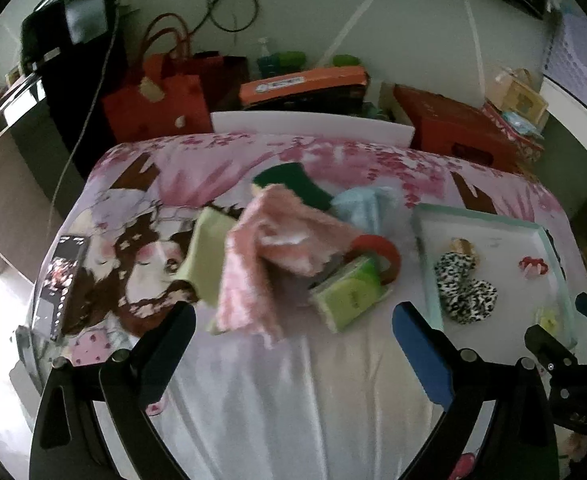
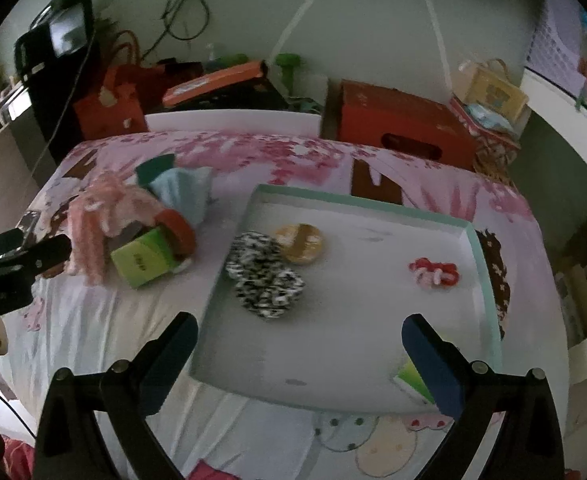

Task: Organize soft objects
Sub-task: 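Lift both tools away from the tray toward the remaining pile, then grasp pink-white striped towel with left tool while right tool grasps green tissue pack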

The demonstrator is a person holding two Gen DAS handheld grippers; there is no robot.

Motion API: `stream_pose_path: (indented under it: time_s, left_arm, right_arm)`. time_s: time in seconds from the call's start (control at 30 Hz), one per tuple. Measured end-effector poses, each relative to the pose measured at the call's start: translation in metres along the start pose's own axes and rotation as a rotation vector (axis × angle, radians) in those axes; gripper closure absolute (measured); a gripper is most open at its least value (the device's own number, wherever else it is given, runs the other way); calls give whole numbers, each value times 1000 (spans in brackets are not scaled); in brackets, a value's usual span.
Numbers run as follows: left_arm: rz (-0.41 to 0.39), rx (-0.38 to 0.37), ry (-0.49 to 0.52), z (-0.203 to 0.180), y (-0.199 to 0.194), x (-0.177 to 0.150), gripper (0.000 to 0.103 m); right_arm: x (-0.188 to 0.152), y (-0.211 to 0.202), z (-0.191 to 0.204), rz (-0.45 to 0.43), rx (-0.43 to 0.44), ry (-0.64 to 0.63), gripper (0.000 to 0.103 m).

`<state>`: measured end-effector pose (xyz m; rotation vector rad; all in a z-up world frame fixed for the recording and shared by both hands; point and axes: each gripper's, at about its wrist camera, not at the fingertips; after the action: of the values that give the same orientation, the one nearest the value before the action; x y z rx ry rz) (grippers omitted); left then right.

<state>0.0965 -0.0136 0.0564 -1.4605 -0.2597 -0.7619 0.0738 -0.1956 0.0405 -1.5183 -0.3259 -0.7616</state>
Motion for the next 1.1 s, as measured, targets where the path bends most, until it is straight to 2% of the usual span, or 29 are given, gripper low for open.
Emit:
stream_pose_path:
  time_s: [0.47, 0.8, 0.93, 1.1]
  left_arm:
    - [-3, 5, -121, 65, -3, -31, 4]
    - [8, 17, -201, 99, 17, -44, 4]
    - [3, 24, -192, 101, 27, -41, 4]
    - [-2, -3, -178, 98, 39, -35, 4]
  right_arm:
    - [-3, 1, 67, 11, 23, -102, 0]
    - [-3, 36, 108, 59, 81, -152, 0]
    - [-4, 56, 121, 80, 102, -168, 0]
    - [-6, 81, 131, 112, 116, -183, 0]
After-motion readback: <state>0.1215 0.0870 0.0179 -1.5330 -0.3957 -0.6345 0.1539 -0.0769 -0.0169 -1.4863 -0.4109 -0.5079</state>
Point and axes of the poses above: each gripper's, at about its wrist camera, not at the fingertips, and y roughly the way its jaws point, z to its left, x to its top, and after that the axes turned 15 degrees about y, right-handed
